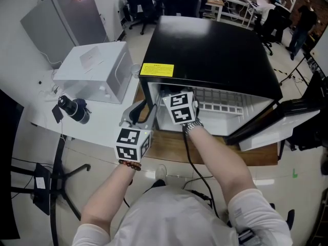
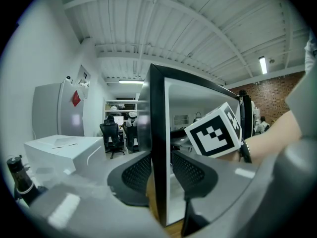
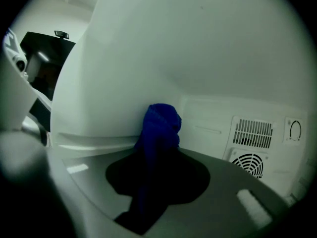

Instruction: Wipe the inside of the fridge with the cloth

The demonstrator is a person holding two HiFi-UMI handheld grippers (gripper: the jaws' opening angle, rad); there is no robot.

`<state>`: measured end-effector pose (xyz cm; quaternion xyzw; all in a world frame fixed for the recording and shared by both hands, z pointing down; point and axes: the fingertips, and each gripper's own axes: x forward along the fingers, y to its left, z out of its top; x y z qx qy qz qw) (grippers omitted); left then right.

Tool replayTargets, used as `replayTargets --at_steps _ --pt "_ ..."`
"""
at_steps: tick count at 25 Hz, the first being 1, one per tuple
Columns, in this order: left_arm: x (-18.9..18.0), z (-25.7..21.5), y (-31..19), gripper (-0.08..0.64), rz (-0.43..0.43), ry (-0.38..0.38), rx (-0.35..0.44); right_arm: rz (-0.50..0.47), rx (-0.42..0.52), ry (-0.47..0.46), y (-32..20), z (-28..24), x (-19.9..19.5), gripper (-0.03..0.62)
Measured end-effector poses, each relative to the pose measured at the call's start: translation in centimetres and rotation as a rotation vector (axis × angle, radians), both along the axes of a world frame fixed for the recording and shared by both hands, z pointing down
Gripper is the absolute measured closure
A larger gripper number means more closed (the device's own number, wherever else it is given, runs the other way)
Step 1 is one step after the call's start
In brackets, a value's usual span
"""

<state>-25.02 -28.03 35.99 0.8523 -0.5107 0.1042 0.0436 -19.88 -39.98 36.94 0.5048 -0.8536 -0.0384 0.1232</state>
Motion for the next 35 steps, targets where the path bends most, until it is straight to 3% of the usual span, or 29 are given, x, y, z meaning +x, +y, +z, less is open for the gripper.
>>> replayTargets --at_steps 13,35 --pt "0.1 0.0 0.0 0.426 -0.004 -0.005 -0.003 0.077 0.005 0.036 -1.3 -0.1 0.6 0.497" --pt "0.0 -0.2 0.4 0.426 -0.029 0.002 0.001 0.202 0.011 0.047 -1.7 -1.6 6.7 0.497"
